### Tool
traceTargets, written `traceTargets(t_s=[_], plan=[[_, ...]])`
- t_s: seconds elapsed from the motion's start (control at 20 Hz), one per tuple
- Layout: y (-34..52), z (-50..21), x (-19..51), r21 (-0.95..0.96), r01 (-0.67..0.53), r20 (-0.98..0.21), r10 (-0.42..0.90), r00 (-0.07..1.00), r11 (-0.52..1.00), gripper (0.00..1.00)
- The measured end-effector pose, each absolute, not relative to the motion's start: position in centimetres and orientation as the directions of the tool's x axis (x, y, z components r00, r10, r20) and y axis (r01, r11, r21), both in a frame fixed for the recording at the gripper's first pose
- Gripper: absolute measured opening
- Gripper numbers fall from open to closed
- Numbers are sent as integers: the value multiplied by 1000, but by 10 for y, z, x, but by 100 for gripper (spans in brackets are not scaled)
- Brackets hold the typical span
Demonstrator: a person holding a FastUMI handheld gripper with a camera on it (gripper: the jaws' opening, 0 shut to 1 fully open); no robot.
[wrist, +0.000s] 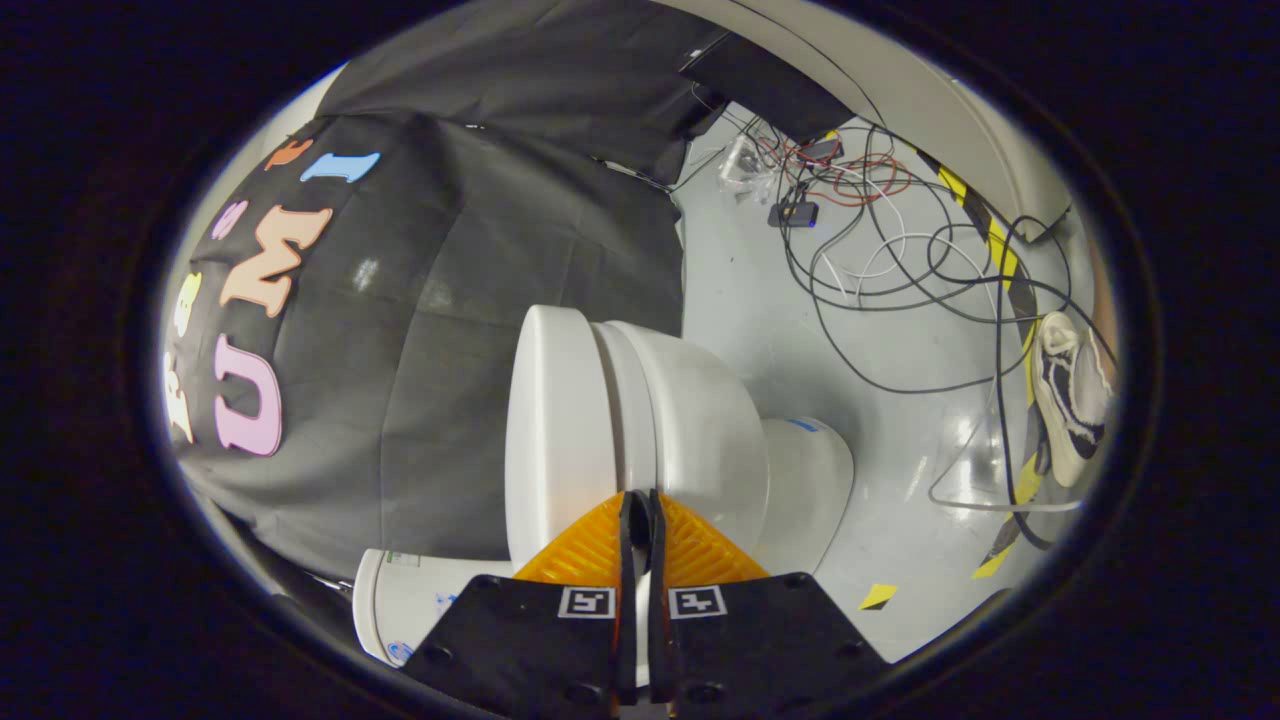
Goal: Open the toilet lid.
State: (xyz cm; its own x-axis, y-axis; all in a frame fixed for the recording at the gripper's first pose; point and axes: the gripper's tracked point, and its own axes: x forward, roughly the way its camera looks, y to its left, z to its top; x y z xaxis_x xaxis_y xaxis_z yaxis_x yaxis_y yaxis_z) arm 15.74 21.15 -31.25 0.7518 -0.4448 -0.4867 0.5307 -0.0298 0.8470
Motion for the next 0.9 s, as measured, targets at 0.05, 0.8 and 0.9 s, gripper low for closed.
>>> traceTargets(t_s=[0.05, 0.8, 0.9], plan=[[212, -310, 156, 853, 521, -478, -450, 754, -34, 5], [220, -231, 166, 754, 582, -403, -486, 776, 304, 1], [225, -212, 169, 741, 568, -369, -488, 791, 359, 1]])
